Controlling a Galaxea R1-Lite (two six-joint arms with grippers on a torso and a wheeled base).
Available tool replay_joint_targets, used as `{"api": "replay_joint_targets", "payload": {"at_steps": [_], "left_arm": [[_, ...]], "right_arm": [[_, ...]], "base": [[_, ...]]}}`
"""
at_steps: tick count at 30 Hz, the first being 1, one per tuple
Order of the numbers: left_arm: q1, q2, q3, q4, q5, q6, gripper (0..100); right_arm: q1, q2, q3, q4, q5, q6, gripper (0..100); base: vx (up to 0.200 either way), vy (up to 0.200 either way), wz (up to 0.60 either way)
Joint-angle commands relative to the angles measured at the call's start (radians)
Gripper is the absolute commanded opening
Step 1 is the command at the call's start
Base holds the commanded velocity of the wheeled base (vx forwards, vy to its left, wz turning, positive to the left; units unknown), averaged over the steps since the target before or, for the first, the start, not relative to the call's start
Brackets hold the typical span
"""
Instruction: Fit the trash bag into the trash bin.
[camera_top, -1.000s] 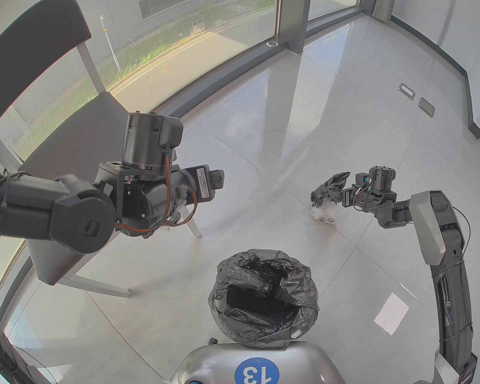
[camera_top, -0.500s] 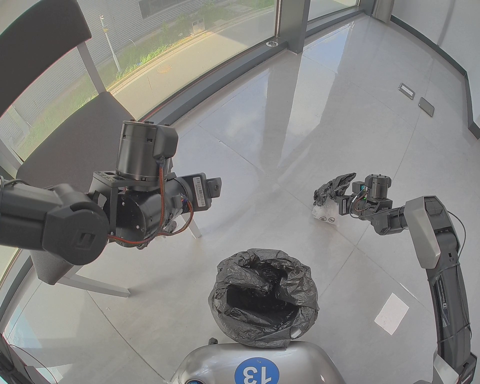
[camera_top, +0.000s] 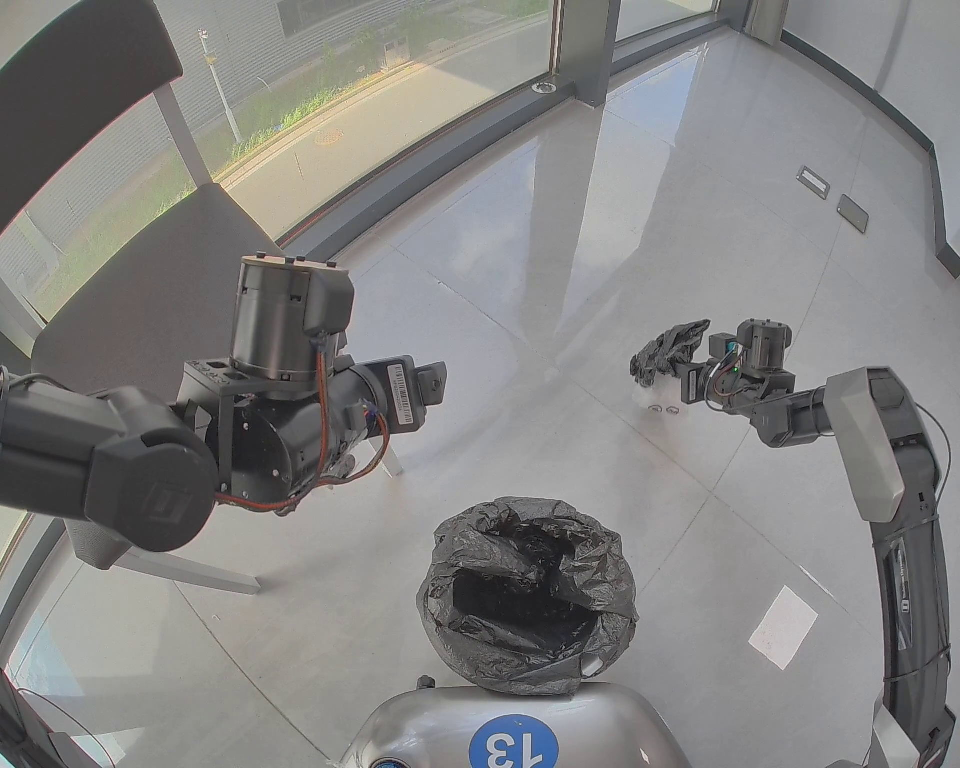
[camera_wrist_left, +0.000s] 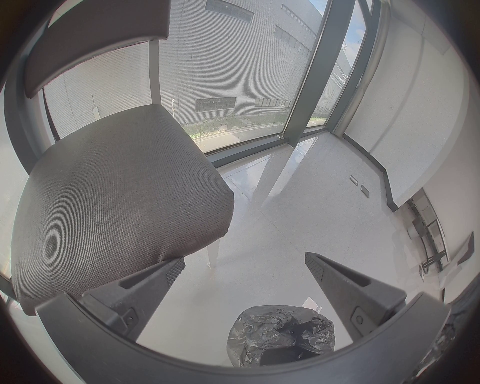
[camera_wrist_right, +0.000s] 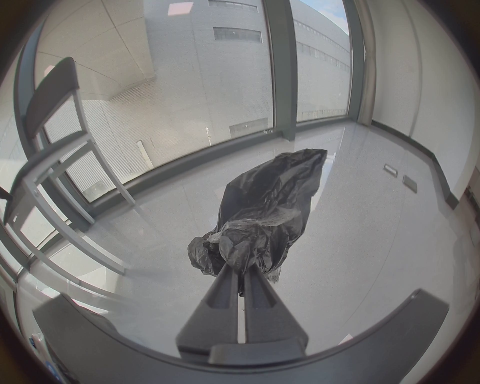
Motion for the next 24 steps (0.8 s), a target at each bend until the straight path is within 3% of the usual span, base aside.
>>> {"api": "replay_joint_targets", "payload": {"at_steps": [1, 4, 15, 24], "left_arm": [[0.003, -0.017, 0.057, -0.031, 0.002, -0.017, 100], [0.010, -0.031, 0.066, -0.031, 0.002, -0.027, 100], [0.070, -0.049, 0.063, -0.032, 0.000, -0.014, 100], [0.099, -0.075, 0.072, -0.032, -0.001, -0.010, 100]], "right_arm": [[0.018, -0.270, 0.165, -0.004, -0.001, -0.020, 0], [0.032, -0.356, 0.220, -0.004, -0.001, -0.026, 0], [0.181, -0.931, 0.663, 0.009, -0.001, -0.084, 0], [0.311, -1.209, 0.952, 0.028, -0.001, -0.090, 0]], "base": [[0.000, 0.000, 0.00], [0.000, 0.000, 0.00], [0.000, 0.000, 0.00], [0.000, 0.000, 0.00]]}}
